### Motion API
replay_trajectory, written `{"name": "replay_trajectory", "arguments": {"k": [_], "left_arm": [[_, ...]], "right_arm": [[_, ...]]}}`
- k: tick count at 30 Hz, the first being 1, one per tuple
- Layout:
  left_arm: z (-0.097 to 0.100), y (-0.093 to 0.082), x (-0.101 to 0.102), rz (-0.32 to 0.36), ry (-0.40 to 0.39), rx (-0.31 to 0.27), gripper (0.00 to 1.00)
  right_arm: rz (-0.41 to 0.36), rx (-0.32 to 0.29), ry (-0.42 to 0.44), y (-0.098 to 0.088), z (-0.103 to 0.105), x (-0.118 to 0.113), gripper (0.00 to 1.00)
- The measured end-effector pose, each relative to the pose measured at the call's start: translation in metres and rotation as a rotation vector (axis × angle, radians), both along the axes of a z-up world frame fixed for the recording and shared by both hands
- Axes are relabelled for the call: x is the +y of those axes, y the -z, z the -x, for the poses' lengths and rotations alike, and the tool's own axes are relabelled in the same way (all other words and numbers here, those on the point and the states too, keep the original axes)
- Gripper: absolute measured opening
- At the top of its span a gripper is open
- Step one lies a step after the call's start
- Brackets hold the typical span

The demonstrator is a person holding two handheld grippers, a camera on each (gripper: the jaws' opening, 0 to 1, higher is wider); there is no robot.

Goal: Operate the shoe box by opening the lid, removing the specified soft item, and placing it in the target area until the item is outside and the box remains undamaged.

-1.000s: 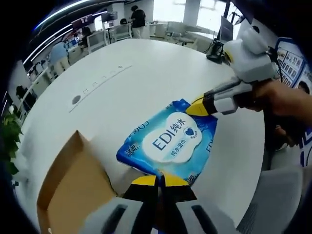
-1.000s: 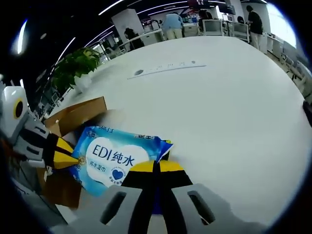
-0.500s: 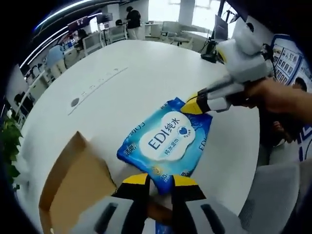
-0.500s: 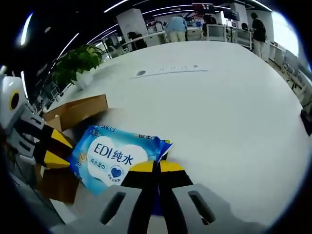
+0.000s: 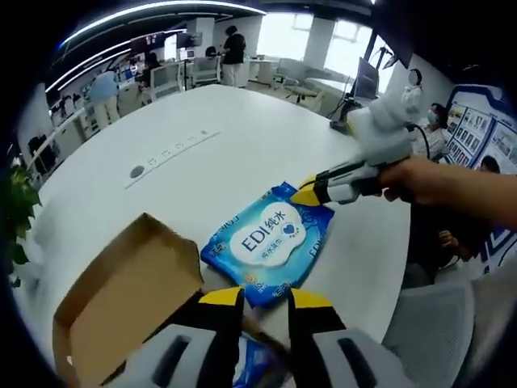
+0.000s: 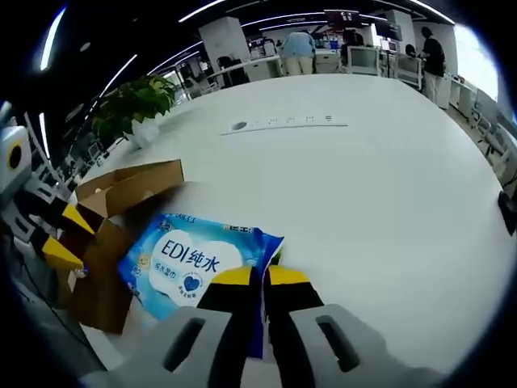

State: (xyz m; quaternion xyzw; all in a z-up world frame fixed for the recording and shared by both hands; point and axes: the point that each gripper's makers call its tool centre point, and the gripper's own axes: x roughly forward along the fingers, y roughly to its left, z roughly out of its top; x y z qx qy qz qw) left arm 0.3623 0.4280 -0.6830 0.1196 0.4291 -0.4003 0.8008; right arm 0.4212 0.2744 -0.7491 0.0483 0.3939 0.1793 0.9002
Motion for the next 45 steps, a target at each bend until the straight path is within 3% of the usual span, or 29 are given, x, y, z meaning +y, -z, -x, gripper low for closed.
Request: {"name": "replay_trajectory", "arguments": {"k": [10,27,39,45], "left_arm": [[0.004,-0.006,0.033,0.019,-0.066,-0.022,0.27],[0.015,-0.002,0.082,0.018,-0.13,-0.019,0.3],[0.028,0.006,0.095,0.001,-0.019,-0.006,0.32],[0.034,0.014,0.097,-0.017,0.096,-0.021,0.32]], "right_arm": [[0.015,-0.028,-0.019,-0.014,0.003,-0.003,0.13],[0.039,-0.077,-0.143,-0.051,0.016,0.018,0.2],[0.03,-0.113,-0.275,-0.08,0.026,0.054,0.22],[0.026,-0.118,-0.375,-0.088,0.035,0.079,0.23]]}}
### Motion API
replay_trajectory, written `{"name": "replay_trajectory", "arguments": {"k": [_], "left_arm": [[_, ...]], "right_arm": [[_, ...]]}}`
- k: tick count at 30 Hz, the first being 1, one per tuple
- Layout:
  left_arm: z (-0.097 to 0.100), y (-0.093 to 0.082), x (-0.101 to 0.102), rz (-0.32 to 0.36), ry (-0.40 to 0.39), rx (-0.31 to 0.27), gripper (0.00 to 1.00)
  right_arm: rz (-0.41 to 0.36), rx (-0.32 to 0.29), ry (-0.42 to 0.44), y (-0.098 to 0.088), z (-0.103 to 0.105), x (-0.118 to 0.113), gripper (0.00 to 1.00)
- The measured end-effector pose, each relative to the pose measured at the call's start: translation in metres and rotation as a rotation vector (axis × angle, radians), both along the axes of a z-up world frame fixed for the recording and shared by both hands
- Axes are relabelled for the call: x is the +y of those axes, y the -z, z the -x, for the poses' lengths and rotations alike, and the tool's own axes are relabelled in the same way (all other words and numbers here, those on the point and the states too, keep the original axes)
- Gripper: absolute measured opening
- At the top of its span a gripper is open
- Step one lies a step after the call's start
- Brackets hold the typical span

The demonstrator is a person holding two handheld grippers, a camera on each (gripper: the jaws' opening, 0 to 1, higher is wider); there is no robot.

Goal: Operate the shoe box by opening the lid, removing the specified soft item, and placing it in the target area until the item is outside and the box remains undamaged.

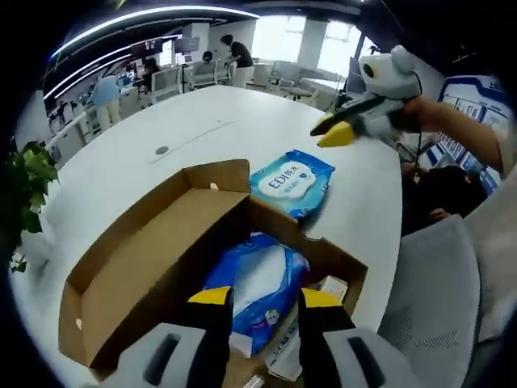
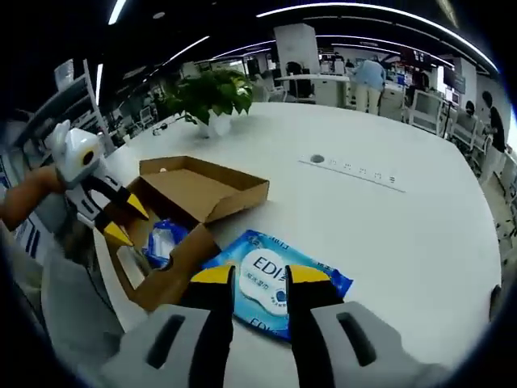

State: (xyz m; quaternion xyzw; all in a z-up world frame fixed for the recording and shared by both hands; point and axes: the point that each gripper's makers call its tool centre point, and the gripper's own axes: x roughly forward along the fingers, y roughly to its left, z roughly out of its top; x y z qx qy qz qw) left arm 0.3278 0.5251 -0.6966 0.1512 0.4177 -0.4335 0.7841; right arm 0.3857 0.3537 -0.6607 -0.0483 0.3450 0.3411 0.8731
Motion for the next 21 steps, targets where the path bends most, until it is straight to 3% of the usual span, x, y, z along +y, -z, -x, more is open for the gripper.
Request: {"name": "replay_trajectory", "arguments": {"k": [10,13,21], "left_arm": [[0.005,0.01,-0.002,-0.027,0.149,0.002,0.28],[0.012,0.014,-0.005,-0.05,0.24,0.005,0.26],[0.012,0.028,-0.008,-0.098,0.335,0.029,0.23]], "right_arm": [[0.018,-0.011,-0.108,-0.004,0.01,0.032,0.23],[0.03,-0.017,-0.14,-0.003,0.013,0.04,0.23],[0.051,-0.03,-0.222,-0.002,0.023,0.062,0.22]]}}
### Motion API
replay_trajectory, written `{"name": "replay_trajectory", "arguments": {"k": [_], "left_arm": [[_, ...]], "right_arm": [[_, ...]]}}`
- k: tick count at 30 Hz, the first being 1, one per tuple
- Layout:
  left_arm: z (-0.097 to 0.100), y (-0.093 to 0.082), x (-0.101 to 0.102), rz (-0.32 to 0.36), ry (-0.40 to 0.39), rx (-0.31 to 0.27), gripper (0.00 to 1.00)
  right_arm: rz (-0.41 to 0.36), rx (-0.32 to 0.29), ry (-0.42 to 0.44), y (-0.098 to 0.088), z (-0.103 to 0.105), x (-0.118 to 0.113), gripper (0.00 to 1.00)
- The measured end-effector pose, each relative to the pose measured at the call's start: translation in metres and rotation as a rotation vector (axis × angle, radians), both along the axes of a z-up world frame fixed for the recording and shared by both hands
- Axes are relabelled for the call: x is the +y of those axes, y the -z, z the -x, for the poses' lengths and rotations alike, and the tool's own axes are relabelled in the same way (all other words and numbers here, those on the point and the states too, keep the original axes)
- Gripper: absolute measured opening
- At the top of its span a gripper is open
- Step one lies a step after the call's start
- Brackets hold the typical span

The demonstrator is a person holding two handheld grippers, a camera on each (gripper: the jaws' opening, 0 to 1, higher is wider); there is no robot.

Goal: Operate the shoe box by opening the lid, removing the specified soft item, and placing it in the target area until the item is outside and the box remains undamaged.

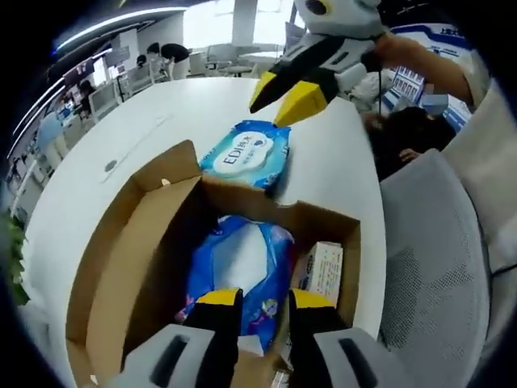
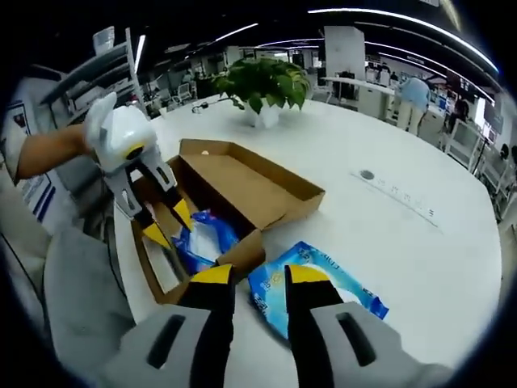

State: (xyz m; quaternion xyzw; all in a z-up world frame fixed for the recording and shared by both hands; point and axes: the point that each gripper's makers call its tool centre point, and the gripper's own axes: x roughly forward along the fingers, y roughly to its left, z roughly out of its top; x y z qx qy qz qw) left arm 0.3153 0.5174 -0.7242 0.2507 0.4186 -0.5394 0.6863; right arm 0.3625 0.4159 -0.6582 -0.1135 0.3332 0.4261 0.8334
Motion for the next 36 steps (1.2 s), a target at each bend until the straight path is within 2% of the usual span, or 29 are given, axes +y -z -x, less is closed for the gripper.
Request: {"name": "replay_trajectory", "arguments": {"k": [2,7,10,15,22,36], "left_arm": [[0.002,0.003,-0.001,-0.006,0.033,0.015,0.23],[0.002,0.01,-0.003,-0.045,0.092,0.009,0.21],[0.001,0.013,-0.002,-0.071,0.129,-0.003,0.14],[0.004,0.017,0.001,-0.102,0.156,0.013,0.04],[0.004,0.016,0.003,-0.1,0.124,0.025,0.0],[0.003,0.011,0.007,-0.07,0.066,0.022,0.0]], "right_arm": [[0.004,-0.003,-0.018,0.0,0.002,0.005,0.22],[0.028,-0.021,-0.08,0.002,0.006,0.018,0.21],[0.032,-0.023,-0.104,0.004,0.007,0.026,0.21],[0.043,-0.029,-0.14,0.008,0.007,0.039,0.2],[0.046,-0.028,-0.182,0.016,0.007,0.06,0.2],[0.098,-0.021,-0.244,0.039,0.0,0.087,0.19]]}}
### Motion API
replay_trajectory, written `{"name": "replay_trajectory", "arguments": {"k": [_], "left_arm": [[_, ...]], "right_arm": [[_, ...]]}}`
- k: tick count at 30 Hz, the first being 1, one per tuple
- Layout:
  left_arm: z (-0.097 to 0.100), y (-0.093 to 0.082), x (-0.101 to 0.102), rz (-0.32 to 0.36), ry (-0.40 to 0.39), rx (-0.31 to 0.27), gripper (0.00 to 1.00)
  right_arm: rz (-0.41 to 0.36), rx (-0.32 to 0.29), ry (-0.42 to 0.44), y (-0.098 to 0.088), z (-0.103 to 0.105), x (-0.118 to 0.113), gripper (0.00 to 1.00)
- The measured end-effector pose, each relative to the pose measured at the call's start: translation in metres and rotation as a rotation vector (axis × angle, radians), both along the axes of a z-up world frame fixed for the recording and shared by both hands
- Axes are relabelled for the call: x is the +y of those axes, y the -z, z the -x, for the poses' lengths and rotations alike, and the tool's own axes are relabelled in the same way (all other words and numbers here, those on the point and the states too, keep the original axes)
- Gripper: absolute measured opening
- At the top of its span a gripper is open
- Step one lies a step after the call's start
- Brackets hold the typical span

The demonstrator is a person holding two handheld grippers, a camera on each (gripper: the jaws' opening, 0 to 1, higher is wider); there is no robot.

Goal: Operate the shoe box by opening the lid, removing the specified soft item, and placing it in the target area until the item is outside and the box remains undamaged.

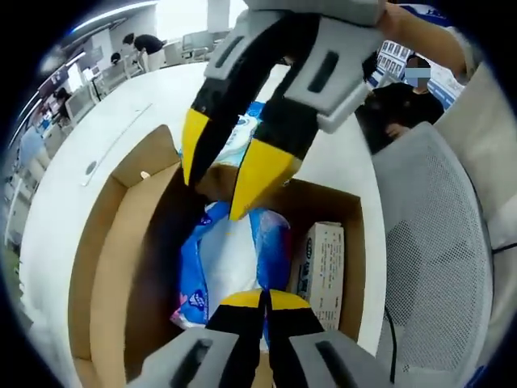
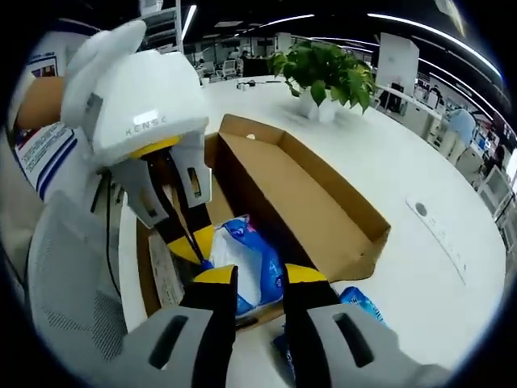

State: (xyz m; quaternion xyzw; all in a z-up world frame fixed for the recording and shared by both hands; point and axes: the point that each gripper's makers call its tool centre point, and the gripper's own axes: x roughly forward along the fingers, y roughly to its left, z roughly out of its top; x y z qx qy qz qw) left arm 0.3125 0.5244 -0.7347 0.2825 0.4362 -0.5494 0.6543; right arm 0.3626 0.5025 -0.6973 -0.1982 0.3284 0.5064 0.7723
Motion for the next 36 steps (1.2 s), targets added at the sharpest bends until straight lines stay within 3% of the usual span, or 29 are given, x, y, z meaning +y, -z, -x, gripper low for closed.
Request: {"name": "replay_trajectory", "arguments": {"k": [10,15,18,21,36], "left_arm": [[0.001,-0.001,0.002,0.019,-0.041,0.003,0.0],[0.001,0.0,0.002,0.033,-0.067,0.006,0.0],[0.001,-0.001,0.002,0.042,-0.083,0.008,0.0],[0.001,-0.002,0.003,0.049,-0.095,0.007,0.0],[-0.001,-0.014,0.003,0.071,-0.162,0.002,0.0]], "right_arm": [[0.051,-0.002,-0.019,0.024,-0.006,0.012,0.14],[0.056,-0.008,0.012,0.03,-0.013,0.016,0.08],[0.057,0.008,0.029,0.035,-0.014,0.018,0.02],[0.062,0.022,0.025,0.039,-0.013,0.018,0.02],[0.035,0.024,0.005,0.027,-0.005,0.021,0.0]]}}
